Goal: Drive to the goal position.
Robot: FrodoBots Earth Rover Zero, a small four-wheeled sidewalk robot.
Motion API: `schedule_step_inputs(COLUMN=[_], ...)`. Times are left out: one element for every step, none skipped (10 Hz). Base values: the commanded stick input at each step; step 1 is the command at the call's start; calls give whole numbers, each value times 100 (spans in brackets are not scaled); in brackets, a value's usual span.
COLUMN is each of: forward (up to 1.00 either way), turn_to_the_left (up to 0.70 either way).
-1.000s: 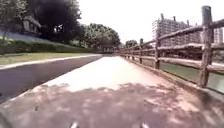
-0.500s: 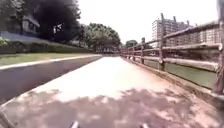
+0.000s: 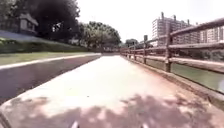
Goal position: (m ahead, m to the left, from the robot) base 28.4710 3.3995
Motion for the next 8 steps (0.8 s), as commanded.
schedule_step_inputs(forward=[70,70,70,70,70,70,70,70], turn_to_the_left=[0,0,0,0,0,0,0,0])
